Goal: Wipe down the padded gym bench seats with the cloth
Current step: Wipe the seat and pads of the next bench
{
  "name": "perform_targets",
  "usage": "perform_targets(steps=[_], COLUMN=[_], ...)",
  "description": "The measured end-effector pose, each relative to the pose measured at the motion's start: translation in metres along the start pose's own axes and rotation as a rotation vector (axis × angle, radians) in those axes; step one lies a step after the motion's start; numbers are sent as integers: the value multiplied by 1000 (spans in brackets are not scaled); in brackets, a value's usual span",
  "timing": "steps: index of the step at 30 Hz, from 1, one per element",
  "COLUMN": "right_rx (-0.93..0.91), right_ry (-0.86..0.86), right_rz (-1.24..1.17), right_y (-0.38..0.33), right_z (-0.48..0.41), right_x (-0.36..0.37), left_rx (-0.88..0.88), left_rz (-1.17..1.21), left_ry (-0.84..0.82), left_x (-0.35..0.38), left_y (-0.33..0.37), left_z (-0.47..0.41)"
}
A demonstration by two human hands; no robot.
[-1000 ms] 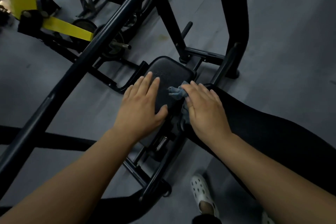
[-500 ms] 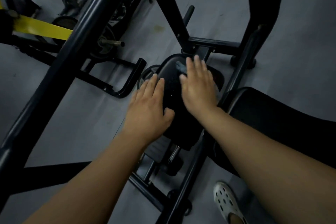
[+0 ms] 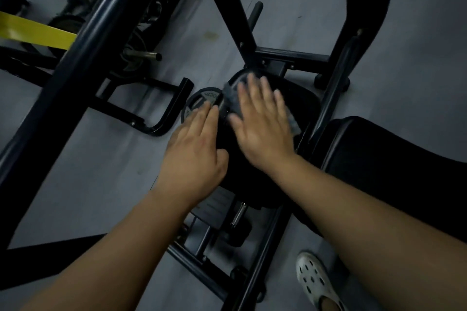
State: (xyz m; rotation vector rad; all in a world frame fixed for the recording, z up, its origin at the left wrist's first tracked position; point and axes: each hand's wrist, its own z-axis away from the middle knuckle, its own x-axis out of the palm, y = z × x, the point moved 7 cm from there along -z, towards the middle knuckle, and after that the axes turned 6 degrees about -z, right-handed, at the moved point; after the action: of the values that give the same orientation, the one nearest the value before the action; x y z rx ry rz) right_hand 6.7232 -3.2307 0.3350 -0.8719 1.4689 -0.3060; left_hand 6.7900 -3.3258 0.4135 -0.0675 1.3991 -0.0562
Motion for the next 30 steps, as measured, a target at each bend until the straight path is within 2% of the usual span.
perform_targets(steps=[2, 4, 5, 7, 9, 10, 12, 14, 16, 17, 18, 20, 22, 23, 25, 27, 28, 30], right_rx=[-176, -247, -222, -35, 150, 178, 83, -113, -250, -272, -229, 28, 228, 200, -27, -186, -191, 11], right_ry=[-74, -116, -95, -13, 76, 93, 91, -3, -90, -81, -50, 64, 99, 99, 4, -71, -69, -12], right_rz=[37, 105, 125, 115, 86, 81, 72, 89, 116, 128, 135, 133, 106, 84, 52, 79, 91, 80], right_y=[-10, 13, 30, 53, 48, 33, 1, -18, -7, 10, 26, 48, 31, 12, -24, -16, 5, 53], right_z=[44, 73, 67, 30, -16, -28, -23, 24, 71, 73, 62, 16, -12, -10, 31, 86, 93, 72], right_x=[16, 15, 10, -7, -17, -16, -2, 16, 22, 17, 9, -10, -9, 0, 25, 31, 26, 6], left_rx=[18, 39, 46, 67, 96, 106, 104, 73, 55, 53, 61, 94, 126, 137, 141, 153, 166, 202], left_rz=[-12, -9, -10, -25, -38, -35, 0, 57, 101, 105, 91, 54, 37, 36, 40, 29, 17, -32], left_ry=[10, 14, 12, 16, 26, 27, 44, 62, 65, 66, 70, 89, 93, 92, 84, 72, 72, 73], left_x=[3, 5, 7, 14, 22, 25, 26, 22, 18, 16, 14, 11, 12, 13, 11, 11, 11, 13], left_y=[-5, -4, -2, 1, 2, 1, -4, -11, -14, -15, -14, -11, -8, -7, -8, -6, -4, 4], left_z=[-2, -4, -3, -3, -2, -2, -3, -4, -5, -6, -6, -10, -13, -16, -20, -23, -24, -23])
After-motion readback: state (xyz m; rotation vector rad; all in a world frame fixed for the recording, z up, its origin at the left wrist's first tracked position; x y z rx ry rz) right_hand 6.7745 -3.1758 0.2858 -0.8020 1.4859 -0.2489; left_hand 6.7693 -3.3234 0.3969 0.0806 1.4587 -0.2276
